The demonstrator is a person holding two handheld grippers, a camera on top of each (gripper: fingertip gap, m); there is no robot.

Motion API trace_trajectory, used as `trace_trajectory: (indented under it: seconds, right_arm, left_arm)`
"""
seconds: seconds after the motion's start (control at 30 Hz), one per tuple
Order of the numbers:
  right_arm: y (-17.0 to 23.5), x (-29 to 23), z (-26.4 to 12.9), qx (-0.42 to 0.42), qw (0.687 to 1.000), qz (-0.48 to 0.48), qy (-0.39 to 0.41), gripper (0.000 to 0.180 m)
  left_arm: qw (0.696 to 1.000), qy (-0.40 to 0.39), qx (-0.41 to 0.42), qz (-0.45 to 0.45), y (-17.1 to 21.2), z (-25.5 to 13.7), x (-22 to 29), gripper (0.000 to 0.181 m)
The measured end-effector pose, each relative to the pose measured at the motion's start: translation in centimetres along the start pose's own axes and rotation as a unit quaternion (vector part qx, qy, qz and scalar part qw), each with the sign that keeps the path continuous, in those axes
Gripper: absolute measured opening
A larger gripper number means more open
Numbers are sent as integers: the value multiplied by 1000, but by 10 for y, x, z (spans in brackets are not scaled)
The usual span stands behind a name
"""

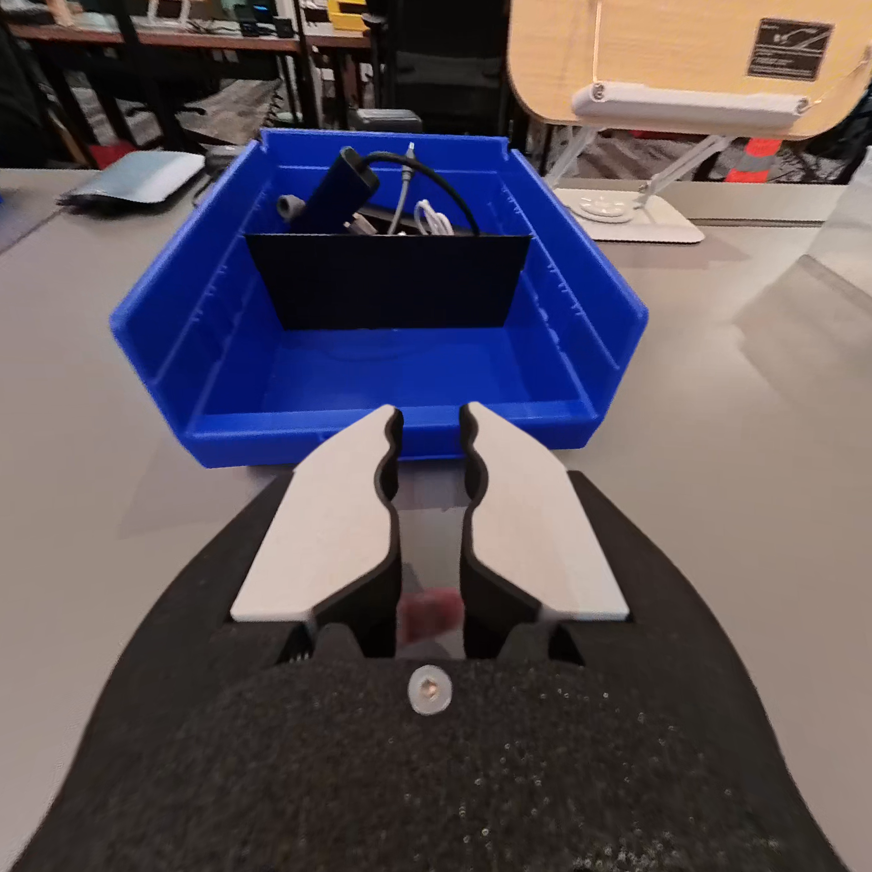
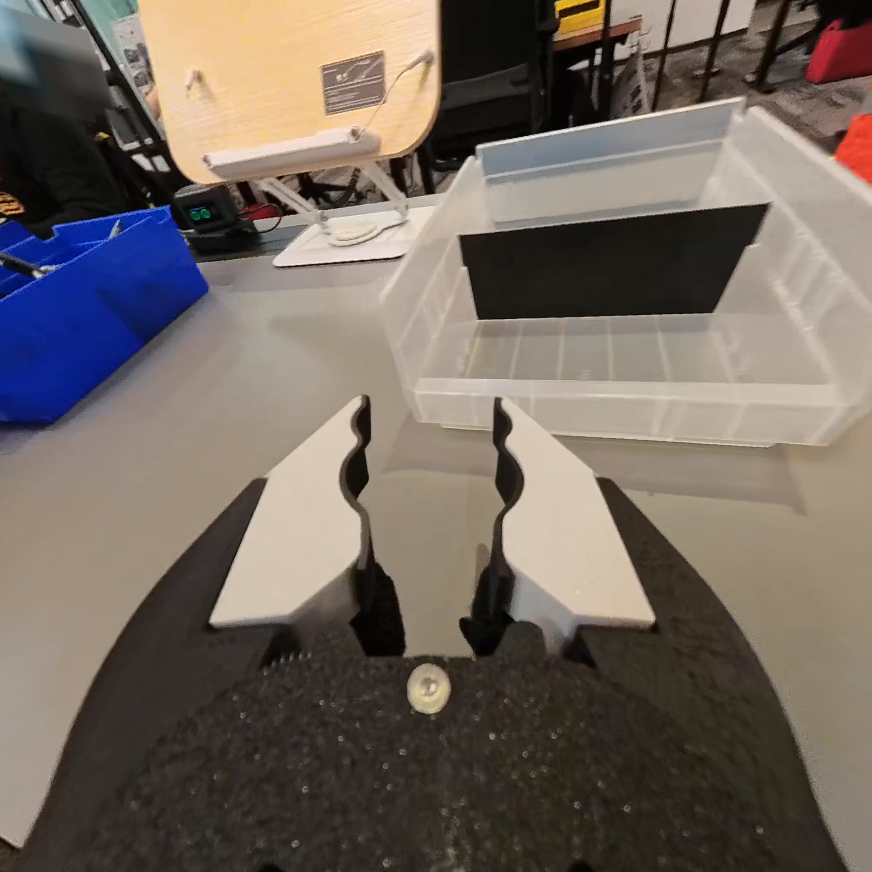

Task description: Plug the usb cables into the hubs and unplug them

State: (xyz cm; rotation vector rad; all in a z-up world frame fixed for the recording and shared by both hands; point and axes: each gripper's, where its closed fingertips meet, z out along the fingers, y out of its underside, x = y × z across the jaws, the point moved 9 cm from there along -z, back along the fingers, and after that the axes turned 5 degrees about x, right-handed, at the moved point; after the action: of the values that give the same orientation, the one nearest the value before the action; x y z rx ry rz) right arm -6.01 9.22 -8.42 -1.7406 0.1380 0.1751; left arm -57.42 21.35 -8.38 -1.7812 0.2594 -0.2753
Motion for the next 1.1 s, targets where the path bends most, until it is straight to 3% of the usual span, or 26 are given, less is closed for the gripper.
trace_trajectory:
  seconds: [0.23,0.37,0.57,0.63,0.73,0.87,0.93,1.0,1.1]
  right_arm:
    - [8,-24,11,-14,997,-56,-50,51]
    - [10,-33,16,-6,994,-51,-91,62]
    - [14,-36,19,-31,993,-69,-95,64]
    - [14,-37,19,-29,992,-65,-100,63]
    - [14,-35,16,-28,993,-50,-106,63]
    - [15,-33,12,-33,993,-45,-106,62]
    - [15,-31,11,-32,993,-50,-101,62]
    - [16,-29,10,-35,993,-51,-99,62]
    - [17,-27,10,-39,994,-46,-96,62]
  left_arm:
    - [994,98,26,44,-6,8,25,32]
    - [987,161,5,3,-6,12,32,39]
    - [992,121,-42,2,-47,31,0,37]
    - [987,101,-78,101,-69,48,-11,48]
    - [939,74,-128,309,-95,83,-24,60]
    - [880,70,-204,424,-101,140,-48,62]
    - [886,76,-216,404,-100,162,-51,61]
    - [910,74,-223,342,-97,178,-53,62]
    - [928,34,-207,309,-90,191,-55,55]
